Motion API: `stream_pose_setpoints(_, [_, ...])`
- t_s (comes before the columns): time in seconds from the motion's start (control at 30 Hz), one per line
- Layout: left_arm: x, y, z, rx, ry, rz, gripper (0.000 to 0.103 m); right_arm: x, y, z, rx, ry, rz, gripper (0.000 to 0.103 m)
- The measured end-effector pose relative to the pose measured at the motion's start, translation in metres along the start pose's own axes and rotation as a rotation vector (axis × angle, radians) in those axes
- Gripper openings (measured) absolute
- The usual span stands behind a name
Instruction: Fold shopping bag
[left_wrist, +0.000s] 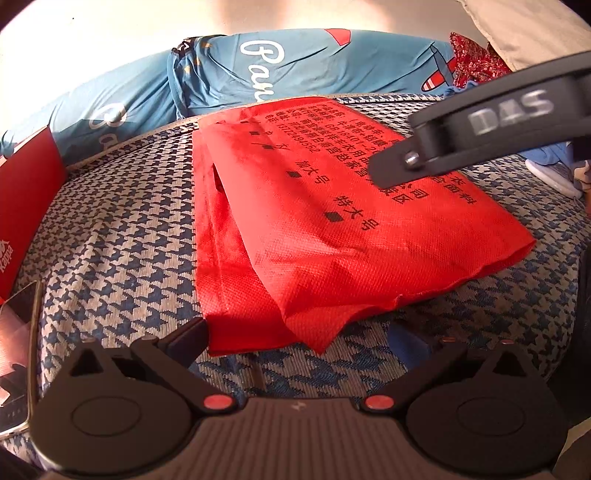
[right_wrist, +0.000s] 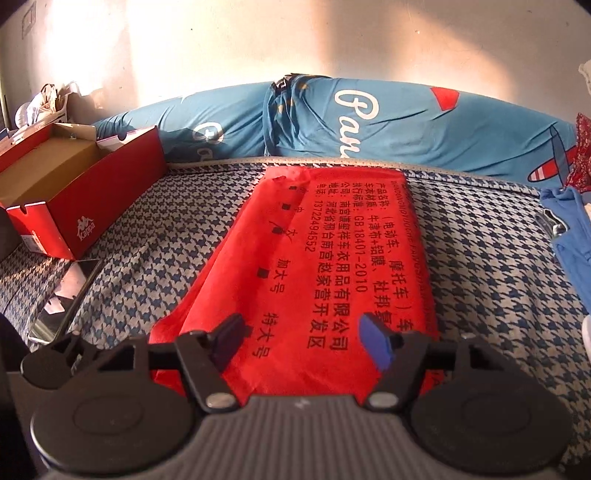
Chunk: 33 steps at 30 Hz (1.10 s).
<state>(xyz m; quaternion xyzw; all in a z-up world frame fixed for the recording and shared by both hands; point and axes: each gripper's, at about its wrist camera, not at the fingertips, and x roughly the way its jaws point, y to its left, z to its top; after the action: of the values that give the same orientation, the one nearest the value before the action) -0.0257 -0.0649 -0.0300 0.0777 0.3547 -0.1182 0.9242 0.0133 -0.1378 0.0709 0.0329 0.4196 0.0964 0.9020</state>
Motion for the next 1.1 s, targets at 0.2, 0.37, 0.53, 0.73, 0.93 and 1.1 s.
stream_pose_setpoints(0.2, [-0.001,0.001,-0.001,-0.007,0.000,-0.003,0.103,0.035,0.007,-0.003,-0.043,0.082,0.023,0.055])
stream_pose_setpoints(0.37, [-0.001,-0.001,0.000,-0.011,0.000,-0.005,0.103,0.049,0.019,-0.002,-0.080,0.118,0.066,0.056])
stream_pose_setpoints(0.53, [-0.001,-0.001,0.002,-0.015,-0.001,-0.009,0.103,0.031,0.023,0.006,-0.088,0.105,0.148,0.064])
stream_pose_setpoints(0.73, [-0.003,-0.002,0.001,-0.010,0.003,-0.010,0.103,0.007,0.028,0.003,-0.212,0.147,0.179,0.071])
stream_pose_setpoints(0.93, [-0.010,-0.004,-0.003,0.016,0.007,-0.011,0.103,0.002,0.032,-0.003,-0.192,0.190,0.262,0.081])
stream_pose_setpoints(1.1, [-0.015,-0.005,-0.006,0.027,0.012,-0.017,0.103,0.009,0.049,-0.007,-0.272,0.214,0.301,0.089])
